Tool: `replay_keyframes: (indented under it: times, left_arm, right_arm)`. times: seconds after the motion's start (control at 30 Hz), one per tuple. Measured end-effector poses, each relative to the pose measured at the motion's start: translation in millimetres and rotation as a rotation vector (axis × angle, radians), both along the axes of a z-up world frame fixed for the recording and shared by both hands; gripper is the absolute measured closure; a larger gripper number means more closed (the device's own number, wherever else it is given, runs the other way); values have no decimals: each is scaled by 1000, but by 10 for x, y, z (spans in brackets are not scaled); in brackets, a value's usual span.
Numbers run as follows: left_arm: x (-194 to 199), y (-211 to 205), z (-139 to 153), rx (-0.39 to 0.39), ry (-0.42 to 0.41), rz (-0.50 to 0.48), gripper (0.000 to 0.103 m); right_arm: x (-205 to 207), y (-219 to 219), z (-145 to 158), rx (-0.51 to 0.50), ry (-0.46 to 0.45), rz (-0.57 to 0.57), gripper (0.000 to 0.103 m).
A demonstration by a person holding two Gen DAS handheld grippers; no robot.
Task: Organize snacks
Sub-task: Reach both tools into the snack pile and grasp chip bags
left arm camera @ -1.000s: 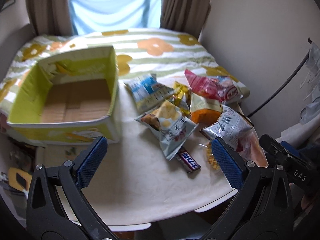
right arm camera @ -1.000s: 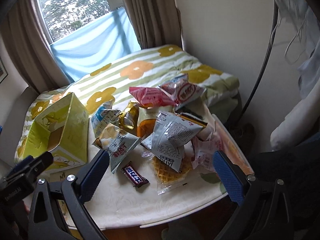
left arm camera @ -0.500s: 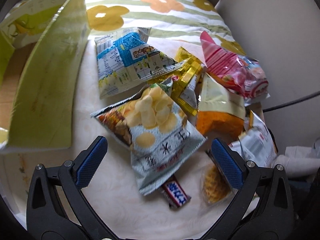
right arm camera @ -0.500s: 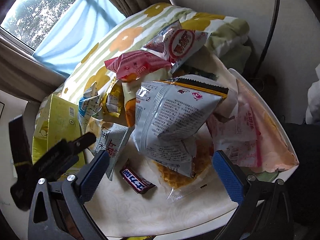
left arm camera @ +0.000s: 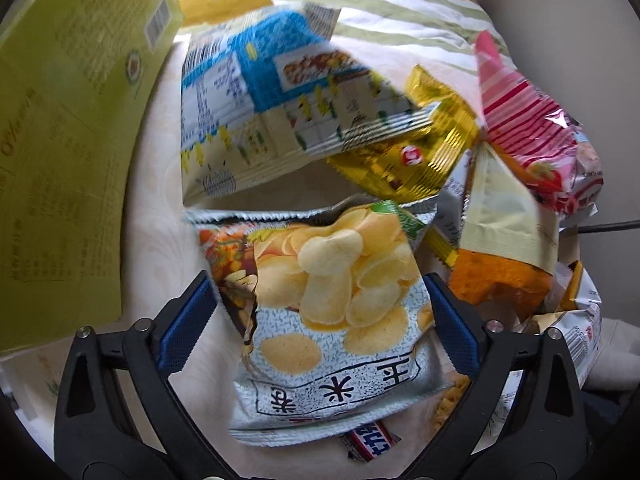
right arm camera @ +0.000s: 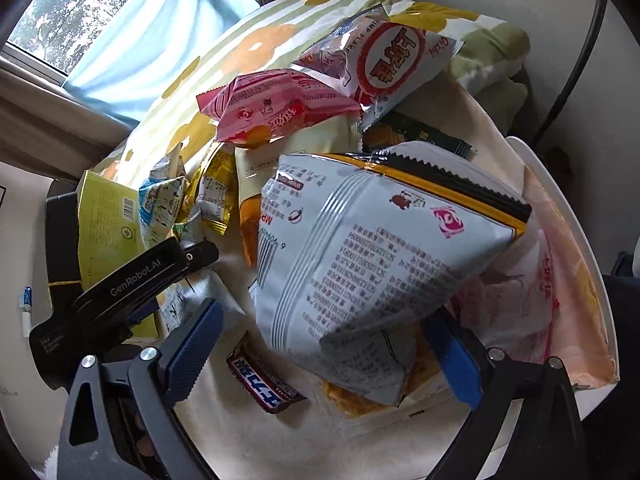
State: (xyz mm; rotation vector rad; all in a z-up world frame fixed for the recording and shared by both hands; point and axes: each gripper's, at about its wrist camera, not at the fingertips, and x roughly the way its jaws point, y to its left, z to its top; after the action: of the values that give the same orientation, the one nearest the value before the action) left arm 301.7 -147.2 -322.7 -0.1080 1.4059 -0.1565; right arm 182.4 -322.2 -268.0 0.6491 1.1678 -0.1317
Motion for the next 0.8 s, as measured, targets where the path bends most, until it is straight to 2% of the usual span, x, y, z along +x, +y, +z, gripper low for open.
replay_keyframes:
  times: [0.07, 0.17, 0.3, 0.57, 0.8]
  left_arm:
    - [5, 39, -70, -20, 20, 10, 15]
    - [-13, 49, -56, -21, -3, -6, 22]
    - [-74, 47, 6, -23, -31, -28, 34]
    - [-171, 13, 129, -18, -65, -56, 37]
    - [-198, -43, 438, -9, -130, -90, 37]
  right_arm:
    - [25, -4, -10, -6, 4, 4, 5]
    - [72, -12, -53, 0, 13, -2, 6]
    - [101, -57, -108, -4, 21, -4, 15]
    - [131, -58, -132, -7, 20, 12, 34]
    - [76, -50, 5, 11, -20, 35, 37]
